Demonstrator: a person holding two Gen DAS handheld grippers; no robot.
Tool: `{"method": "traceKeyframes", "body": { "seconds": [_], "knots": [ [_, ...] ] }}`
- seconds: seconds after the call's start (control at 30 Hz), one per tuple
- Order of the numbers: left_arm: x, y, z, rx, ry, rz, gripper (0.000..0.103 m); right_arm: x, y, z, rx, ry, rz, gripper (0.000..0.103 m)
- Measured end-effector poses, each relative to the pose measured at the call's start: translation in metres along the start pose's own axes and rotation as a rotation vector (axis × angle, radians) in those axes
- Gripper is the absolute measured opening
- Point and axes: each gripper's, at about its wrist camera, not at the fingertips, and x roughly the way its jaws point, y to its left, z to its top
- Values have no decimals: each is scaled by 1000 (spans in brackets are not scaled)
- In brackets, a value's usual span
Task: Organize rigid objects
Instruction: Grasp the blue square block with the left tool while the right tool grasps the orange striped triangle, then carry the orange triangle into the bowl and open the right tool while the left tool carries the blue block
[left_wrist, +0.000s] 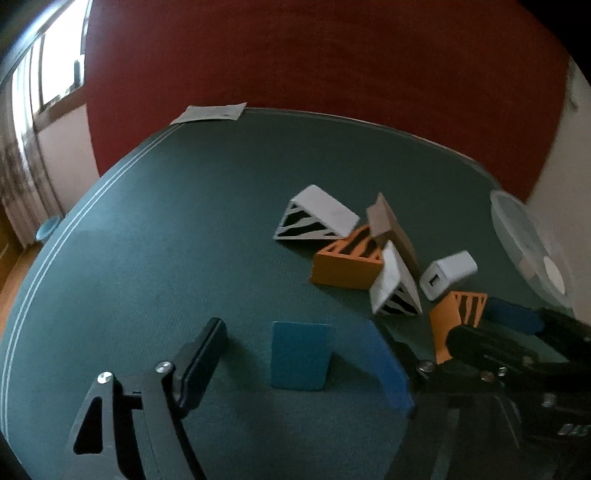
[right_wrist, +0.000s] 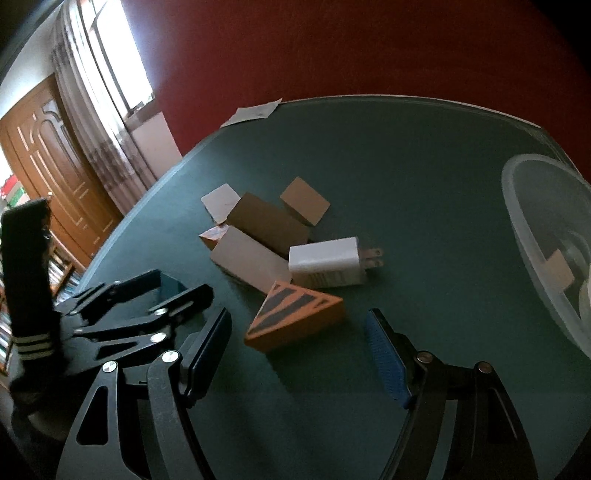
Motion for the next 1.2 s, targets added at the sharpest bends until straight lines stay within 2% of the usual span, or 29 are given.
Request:
{"method": "traceKeyframes", "body": {
  "seconds": [0.1, 0.27, 0.47, 0.73, 0.97, 1.2],
  "knots": [
    [-1, 3, -2, -4, 1, 8, 79, 7, 1, 0, -6, 7, -19, 75],
    [-4, 1, -6, 31, -2, 47, 67, 7, 1, -2, -12, -2, -36, 75],
    [-6, 0, -9, 42, -8, 56, 59, 7, 7, -5, -55, -13, -84, 71],
    [-6, 1, -8, 53, -16, 58, 42, 5, 5, -6, -57, -29, -132, 54],
    [-5, 1, -7, 49, -17, 60, 37, 4, 5, -7, -60, -38, -137, 39],
    [-5, 2, -6, 52, -19, 68, 34, 4, 4, -7, -44, -45, -119, 37]
  ]
}}
